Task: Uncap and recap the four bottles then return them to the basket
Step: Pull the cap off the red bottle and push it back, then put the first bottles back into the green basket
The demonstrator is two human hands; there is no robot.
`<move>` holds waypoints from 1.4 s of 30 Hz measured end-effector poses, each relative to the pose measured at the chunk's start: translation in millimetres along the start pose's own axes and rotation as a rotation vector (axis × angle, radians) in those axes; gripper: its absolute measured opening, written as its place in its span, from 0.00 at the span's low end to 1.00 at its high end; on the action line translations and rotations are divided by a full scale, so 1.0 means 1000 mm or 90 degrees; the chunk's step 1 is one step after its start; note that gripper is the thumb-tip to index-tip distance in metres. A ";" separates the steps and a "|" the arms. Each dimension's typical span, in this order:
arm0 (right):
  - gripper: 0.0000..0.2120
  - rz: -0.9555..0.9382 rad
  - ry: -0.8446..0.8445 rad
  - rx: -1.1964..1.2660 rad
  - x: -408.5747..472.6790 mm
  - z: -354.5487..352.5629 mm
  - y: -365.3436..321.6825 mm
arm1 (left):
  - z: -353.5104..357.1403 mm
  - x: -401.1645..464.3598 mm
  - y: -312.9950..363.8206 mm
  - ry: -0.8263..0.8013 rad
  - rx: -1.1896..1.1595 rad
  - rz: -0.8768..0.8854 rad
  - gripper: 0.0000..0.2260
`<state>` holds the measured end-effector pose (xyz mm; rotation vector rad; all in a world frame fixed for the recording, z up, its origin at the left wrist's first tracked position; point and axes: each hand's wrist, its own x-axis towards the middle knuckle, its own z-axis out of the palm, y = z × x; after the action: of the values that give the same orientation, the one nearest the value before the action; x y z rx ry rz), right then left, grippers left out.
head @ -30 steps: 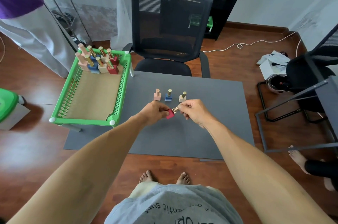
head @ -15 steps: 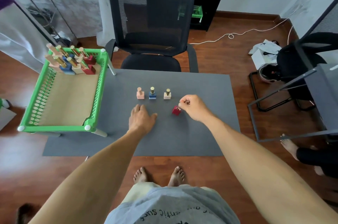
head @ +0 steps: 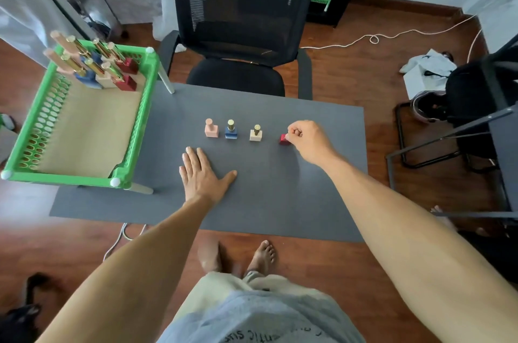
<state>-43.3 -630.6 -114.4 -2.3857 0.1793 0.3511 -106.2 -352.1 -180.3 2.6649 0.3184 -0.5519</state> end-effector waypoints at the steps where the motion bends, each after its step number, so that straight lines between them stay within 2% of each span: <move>1: 0.20 -0.002 0.002 -0.002 0.000 0.000 0.000 | 0.001 0.000 0.001 0.001 -0.001 -0.003 0.52; 15: 0.15 -0.012 0.030 -0.014 -0.002 0.004 -0.003 | 0.000 0.002 0.001 -0.010 -0.001 0.000 0.51; 20: 0.05 0.012 0.035 0.015 -0.002 0.009 0.002 | 0.000 0.002 0.000 -0.009 0.000 0.006 0.51; 23: 0.17 0.049 0.056 0.027 -0.007 0.010 -0.001 | -0.003 0.001 -0.001 -0.013 0.002 0.011 0.49; 26: 0.19 0.042 0.158 0.009 -0.015 0.013 -0.011 | -0.011 0.000 -0.001 0.002 -0.013 0.015 0.45; 28: 0.18 0.013 0.226 0.013 -0.020 0.018 -0.022 | -0.021 0.000 0.000 0.038 -0.035 0.022 0.38; 30: 0.16 -0.024 0.244 0.019 -0.025 0.026 -0.037 | -0.037 0.002 0.003 0.055 -0.069 0.013 0.29; 32: 0.15 -0.053 0.223 0.022 -0.027 0.037 -0.054 | -0.054 0.006 0.006 0.063 -0.086 0.013 0.24; 35: 0.16 -0.067 0.194 0.018 -0.026 0.054 -0.075 | -0.079 0.016 0.008 0.101 -0.069 0.073 0.20; 40: 0.20 -0.105 0.123 0.009 -0.018 0.072 -0.102 | -0.110 0.035 0.009 0.118 -0.047 0.157 0.18; 42: 0.19 -0.096 0.104 -0.009 -0.013 0.078 -0.109 | -0.115 0.041 0.012 0.121 -0.035 0.184 0.17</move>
<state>-46.5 -497.1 -97.1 -2.4250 0.0704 0.0875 -28.0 -308.2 -97.2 2.6488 -0.0013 -0.1989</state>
